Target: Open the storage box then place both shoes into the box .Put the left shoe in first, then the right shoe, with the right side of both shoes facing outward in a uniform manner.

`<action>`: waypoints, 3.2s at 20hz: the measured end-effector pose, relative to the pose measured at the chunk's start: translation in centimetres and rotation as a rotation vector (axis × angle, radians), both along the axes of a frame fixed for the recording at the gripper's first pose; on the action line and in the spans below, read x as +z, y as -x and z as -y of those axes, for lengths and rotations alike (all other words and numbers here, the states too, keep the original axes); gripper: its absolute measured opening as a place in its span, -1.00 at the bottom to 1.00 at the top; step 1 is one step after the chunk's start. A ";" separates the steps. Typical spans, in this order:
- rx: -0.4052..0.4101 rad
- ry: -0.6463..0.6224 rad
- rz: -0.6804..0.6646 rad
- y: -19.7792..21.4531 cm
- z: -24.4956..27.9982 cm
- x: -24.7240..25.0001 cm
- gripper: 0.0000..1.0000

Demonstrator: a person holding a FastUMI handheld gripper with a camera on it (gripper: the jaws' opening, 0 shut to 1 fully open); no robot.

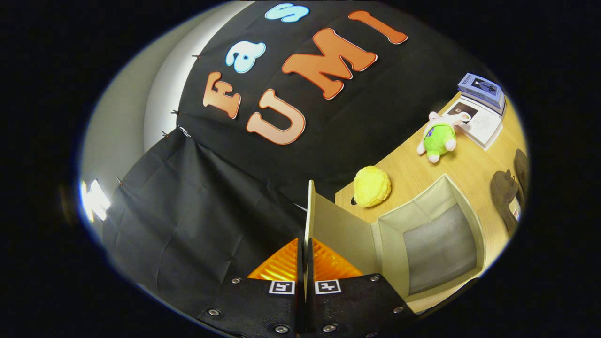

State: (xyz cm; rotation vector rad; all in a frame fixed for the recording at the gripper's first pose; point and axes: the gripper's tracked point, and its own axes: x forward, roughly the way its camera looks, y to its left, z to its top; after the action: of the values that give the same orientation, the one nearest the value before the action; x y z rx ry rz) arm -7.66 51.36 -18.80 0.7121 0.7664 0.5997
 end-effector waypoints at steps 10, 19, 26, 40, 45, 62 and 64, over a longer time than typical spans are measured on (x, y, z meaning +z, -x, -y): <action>0.079 0.043 0.014 1.1 -2.7 -1.0 0.79; 0.007 0.200 0.104 -1.1 4.7 -1.9 0.95; -0.125 0.359 0.178 -3.5 14.9 -4.1 0.96; -0.294 0.800 0.157 -5.3 35.1 -15.2 0.96; -0.231 0.871 0.105 -4.7 37.2 -19.3 0.75; -0.146 0.960 -0.119 -3.5 39.7 -28.7 -0.44; -0.161 0.955 -0.124 -4.0 39.7 -28.7 -0.55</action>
State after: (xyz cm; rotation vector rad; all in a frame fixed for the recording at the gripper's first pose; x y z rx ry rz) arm -3.62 11.62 -47.48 -0.0776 0.9806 0.0002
